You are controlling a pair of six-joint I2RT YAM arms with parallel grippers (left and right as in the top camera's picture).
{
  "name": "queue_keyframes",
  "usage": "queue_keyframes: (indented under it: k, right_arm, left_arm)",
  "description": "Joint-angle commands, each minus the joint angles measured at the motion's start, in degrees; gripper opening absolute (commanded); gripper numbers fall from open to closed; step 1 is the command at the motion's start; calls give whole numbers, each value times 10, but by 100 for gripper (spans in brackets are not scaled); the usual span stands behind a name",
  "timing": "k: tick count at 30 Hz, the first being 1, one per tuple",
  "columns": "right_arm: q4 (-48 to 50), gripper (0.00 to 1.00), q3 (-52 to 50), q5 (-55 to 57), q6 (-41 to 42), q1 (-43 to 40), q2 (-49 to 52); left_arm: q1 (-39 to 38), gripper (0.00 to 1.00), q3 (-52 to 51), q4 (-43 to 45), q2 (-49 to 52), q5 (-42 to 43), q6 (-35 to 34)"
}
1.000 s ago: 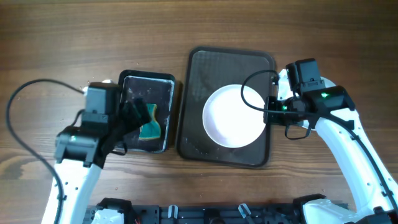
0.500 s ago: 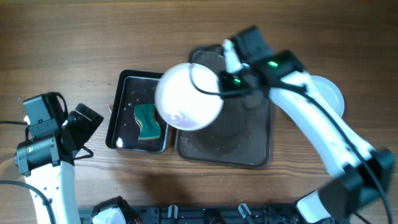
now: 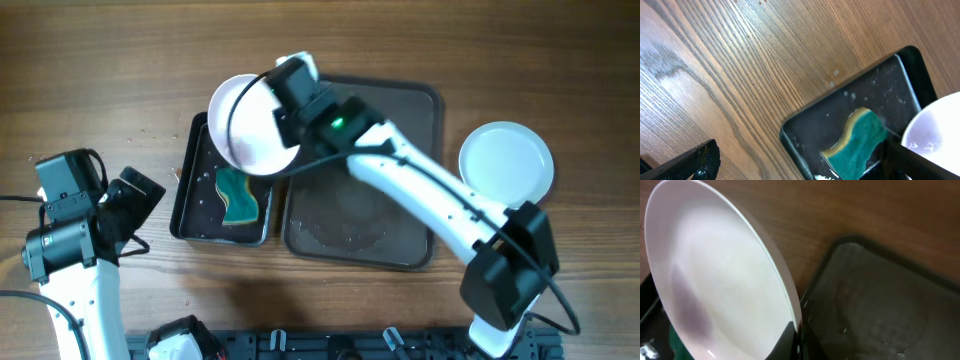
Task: Clean dirty plates on tray and stack at the side
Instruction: 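Lift the white plate with the right gripper and tilt it over the left, then hold the plate tilted over the black tray with the right gripper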
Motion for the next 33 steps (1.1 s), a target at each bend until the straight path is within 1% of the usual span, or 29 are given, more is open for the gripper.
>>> queue_keyframes:
  k: [1,3,5,13,16,21,29,33]
  right_arm:
    - [21,4,18,187,-40,57,-7]
    - [32,4,18,262,-46,82,-7]
    - [44,4,18,316,-70,105,-7]
    - [83,4,18,462,-132,159,-7]
    - [101,4,18,477,-160,168,-7]
    - [145,4,18,509,-238,181,-7]
    - [160,4,18,508,-252,183,-7]
    - [180,4,18,508,-310,184,-7]
  left_arm:
    - [5,100,5,0,-7,9,-8]
    - [5,100,5,0,-7,9,-8]
    - [5,100,5,0,-7,9,-8]
    - [5,100,5,0,-7,9,-8]
    - [5,100,5,0,-7,9,-8]
    - [5,100,5,0,-7,9,-8]
    - [5,100,5,0,-7,9,-8]
    - [5,100,5,0,-7,9,-8]
